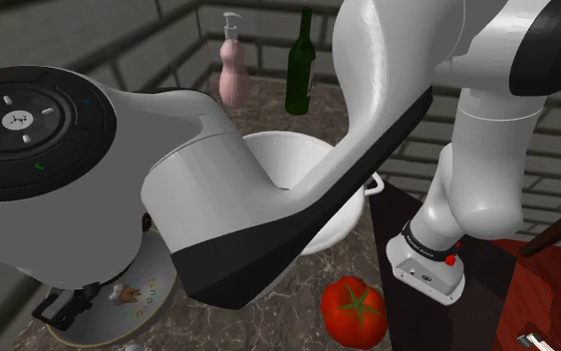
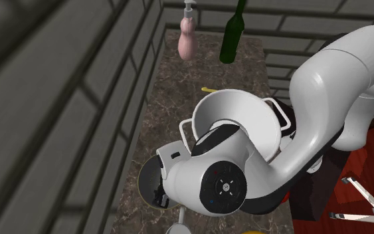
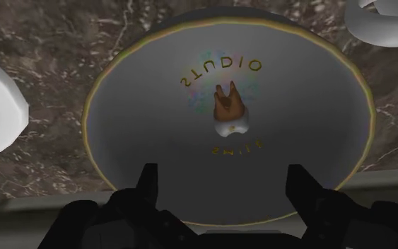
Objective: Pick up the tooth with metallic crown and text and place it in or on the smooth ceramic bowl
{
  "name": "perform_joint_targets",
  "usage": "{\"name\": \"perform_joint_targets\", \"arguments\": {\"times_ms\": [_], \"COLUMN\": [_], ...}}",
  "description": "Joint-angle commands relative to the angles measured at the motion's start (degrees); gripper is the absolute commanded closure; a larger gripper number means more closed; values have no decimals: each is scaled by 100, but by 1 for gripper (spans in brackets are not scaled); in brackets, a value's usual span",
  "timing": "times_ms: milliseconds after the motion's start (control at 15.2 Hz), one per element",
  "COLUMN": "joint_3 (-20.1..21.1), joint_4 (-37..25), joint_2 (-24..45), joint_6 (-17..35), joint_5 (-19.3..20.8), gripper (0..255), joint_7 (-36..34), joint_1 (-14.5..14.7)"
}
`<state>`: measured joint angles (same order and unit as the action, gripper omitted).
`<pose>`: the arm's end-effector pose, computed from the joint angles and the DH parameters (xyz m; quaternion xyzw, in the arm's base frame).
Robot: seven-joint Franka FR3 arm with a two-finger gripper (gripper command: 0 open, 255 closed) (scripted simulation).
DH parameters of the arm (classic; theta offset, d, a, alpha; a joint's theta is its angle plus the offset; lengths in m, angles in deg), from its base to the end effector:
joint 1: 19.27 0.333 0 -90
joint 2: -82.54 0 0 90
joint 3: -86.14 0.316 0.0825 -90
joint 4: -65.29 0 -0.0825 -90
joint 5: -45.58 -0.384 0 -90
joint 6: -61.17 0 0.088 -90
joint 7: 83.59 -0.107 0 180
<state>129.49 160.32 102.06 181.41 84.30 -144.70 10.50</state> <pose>0.2714 0.6032 0.4783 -0.9523 -0.2148 -0.2160 0.0185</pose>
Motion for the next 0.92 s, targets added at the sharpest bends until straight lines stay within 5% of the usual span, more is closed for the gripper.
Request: {"name": "perform_joint_targets", "arguments": {"times_ms": [0, 330, 858], "joint_3": [0, 186, 184], "joint_4": [0, -149, -149], "joint_2": [0, -409, -410], "joint_6": [0, -431, -431], "joint_5": [0, -379, -380], "gripper": [0, 0, 0], "joint_7": [0, 203, 203], "joint_1": [0, -52, -51]}}
